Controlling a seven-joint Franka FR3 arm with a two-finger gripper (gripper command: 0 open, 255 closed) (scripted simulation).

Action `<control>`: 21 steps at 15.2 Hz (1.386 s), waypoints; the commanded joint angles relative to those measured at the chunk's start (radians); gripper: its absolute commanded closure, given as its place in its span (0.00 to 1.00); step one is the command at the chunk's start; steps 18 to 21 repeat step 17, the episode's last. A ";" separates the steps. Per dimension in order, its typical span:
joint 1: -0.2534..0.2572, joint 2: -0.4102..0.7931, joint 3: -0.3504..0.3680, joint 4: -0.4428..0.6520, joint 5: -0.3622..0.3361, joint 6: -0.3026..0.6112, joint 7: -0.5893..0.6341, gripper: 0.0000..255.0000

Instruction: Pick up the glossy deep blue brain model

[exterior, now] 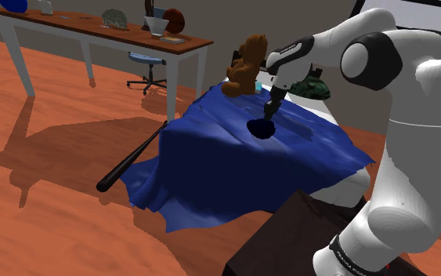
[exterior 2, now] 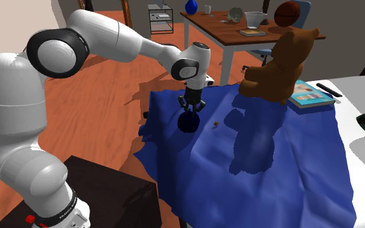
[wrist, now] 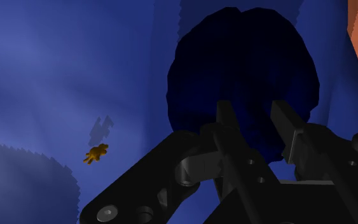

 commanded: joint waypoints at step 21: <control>0.005 -0.063 -0.019 0.123 -0.049 -0.173 0.046 1.00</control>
